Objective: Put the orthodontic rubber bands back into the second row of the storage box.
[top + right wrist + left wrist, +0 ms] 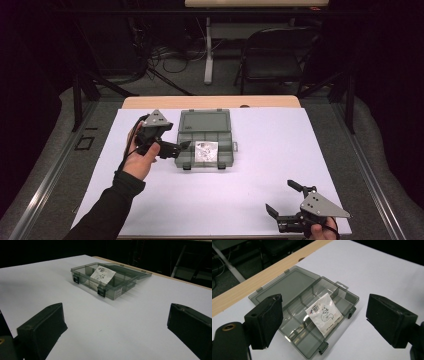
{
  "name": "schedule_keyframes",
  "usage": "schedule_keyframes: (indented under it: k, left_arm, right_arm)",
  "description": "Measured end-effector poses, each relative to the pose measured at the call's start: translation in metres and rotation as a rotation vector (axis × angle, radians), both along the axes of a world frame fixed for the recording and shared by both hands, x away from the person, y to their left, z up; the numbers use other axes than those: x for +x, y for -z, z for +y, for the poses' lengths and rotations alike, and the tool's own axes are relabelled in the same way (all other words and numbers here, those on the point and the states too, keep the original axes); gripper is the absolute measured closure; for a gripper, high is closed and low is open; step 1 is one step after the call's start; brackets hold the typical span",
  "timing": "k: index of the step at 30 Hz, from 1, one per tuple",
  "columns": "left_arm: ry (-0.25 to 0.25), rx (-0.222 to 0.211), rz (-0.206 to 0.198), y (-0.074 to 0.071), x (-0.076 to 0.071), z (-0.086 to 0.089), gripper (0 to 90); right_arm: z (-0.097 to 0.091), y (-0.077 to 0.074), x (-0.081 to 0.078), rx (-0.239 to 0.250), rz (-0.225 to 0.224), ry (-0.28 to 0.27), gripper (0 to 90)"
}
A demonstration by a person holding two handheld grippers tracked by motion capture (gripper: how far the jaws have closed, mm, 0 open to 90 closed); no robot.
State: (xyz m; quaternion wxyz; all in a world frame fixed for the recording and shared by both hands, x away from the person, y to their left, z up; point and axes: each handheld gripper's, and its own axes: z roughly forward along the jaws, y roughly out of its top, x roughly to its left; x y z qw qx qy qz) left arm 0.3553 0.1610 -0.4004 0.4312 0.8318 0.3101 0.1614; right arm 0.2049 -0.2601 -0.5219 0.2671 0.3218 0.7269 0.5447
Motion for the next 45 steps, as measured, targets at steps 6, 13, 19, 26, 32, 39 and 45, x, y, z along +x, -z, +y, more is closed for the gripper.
schedule_keyframes:
  k: [6, 13, 19, 26, 32, 39, 45]
  left_arm:
    - [-0.035, -0.064, -0.057, 0.0, -0.016, 0.023, 14.5]
    - [-0.05, -0.115, -0.082, 0.012, -0.032, 0.037, 13.3]
    - [-0.074, -0.144, -0.098, 0.026, -0.049, 0.049, 13.4]
    - [-0.09, -0.15, -0.095, 0.05, -0.068, 0.062, 13.7]
    - [-0.124, -0.177, -0.087, 0.068, -0.075, 0.078, 13.7]
    - [-0.161, -0.167, -0.098, 0.08, -0.083, 0.092, 13.7]
    - [-0.184, -0.173, -0.102, 0.086, -0.089, 0.1, 13.7]
  right_arm:
    - [0.001, 0.0, 0.0, 0.0, 0.0, 0.0, 0.8]
    - [0.0, 0.0, 0.0, -0.001, -0.006, 0.001, 0.8]
    - [0.0, -0.001, -0.001, -0.008, -0.001, 0.0, 0.8]
    - [0.0, -0.001, -0.001, -0.009, -0.002, -0.001, 0.8]
    - [0.0, -0.001, -0.001, -0.01, -0.005, -0.001, 0.8]
    - [0.0, -0.001, -0.002, -0.011, -0.003, 0.001, 0.8]
    - [0.0, -0.002, -0.002, -0.011, -0.006, -0.001, 0.8]
